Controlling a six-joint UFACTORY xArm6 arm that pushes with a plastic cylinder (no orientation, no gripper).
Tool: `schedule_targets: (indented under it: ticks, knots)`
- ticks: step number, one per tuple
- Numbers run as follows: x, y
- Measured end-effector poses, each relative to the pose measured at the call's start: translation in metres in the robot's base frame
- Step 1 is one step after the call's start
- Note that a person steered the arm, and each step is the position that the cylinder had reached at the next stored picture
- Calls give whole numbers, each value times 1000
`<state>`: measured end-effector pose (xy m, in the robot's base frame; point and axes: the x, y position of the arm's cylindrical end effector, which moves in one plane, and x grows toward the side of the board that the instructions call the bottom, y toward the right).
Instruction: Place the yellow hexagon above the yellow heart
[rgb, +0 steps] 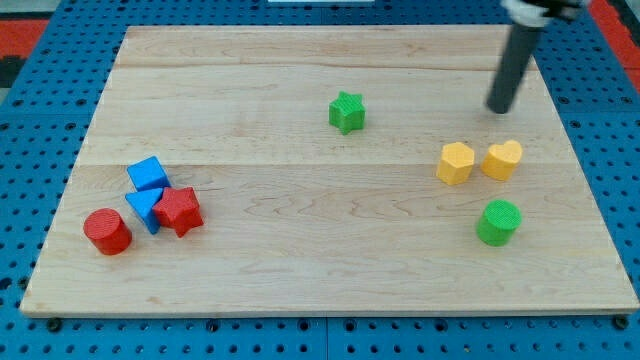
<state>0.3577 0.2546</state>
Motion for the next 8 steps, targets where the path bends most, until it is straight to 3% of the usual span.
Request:
schedule_targets:
  ticks: [1,3,4,7,8]
  knots:
    - [41,86]
    - [141,23]
    - [127,-27]
    - [118,-105]
    - [94,-133]
